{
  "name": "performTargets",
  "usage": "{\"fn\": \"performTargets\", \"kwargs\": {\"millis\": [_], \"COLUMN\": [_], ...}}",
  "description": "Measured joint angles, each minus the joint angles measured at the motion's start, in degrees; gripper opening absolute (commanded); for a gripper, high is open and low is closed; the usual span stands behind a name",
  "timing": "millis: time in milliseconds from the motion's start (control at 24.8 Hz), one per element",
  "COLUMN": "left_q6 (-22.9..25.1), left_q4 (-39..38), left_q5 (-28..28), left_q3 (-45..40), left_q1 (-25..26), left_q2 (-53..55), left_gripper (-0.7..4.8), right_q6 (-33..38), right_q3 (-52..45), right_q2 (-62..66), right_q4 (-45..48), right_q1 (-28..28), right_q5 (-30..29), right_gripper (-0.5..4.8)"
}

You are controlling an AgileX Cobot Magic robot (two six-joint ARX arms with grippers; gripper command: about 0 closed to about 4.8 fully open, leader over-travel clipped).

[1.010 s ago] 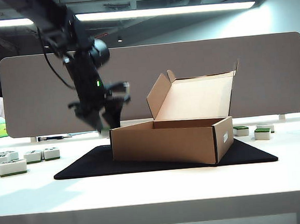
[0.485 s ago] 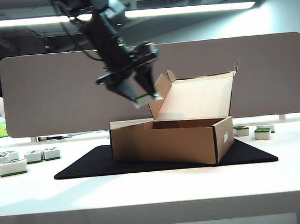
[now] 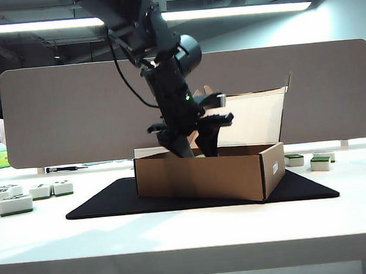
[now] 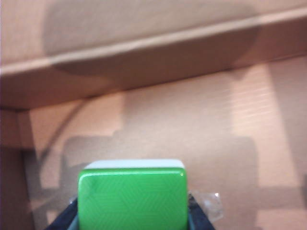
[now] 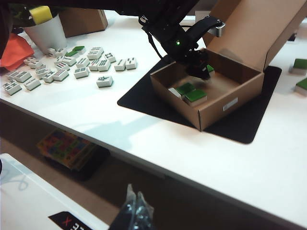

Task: Pick up four mahjong tiles and put them into the paper box.

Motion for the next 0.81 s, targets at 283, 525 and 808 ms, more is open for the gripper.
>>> {"fn": "performTargets", "kwargs": {"millis": [283, 525, 808], "left_q6": [-0.2, -0.2, -0.22], "left_q4": [-0.35, -0.87, -2.16], "left_q5": [0.0, 0.04, 0.44], "left_q3": [0.0, 0.02, 0.09], "left_q1": [0.04, 0.04, -0.02], "left_q2": [1.79, 1.79, 2.25], "left_gripper": [2.11, 2.65, 3.05], "right_q6": [0.0, 0.0, 0.0], "right_q3": [0.0, 0.02, 0.02], "right_q2": [0.0, 0.0, 0.0], "right_q4": [-1.6, -1.6, -1.6], "right_q1": [0.0, 0.0, 0.0], "right_q5": [0.0, 0.0, 0.0], "right_gripper": [-0.01, -0.01, -0.01]}}
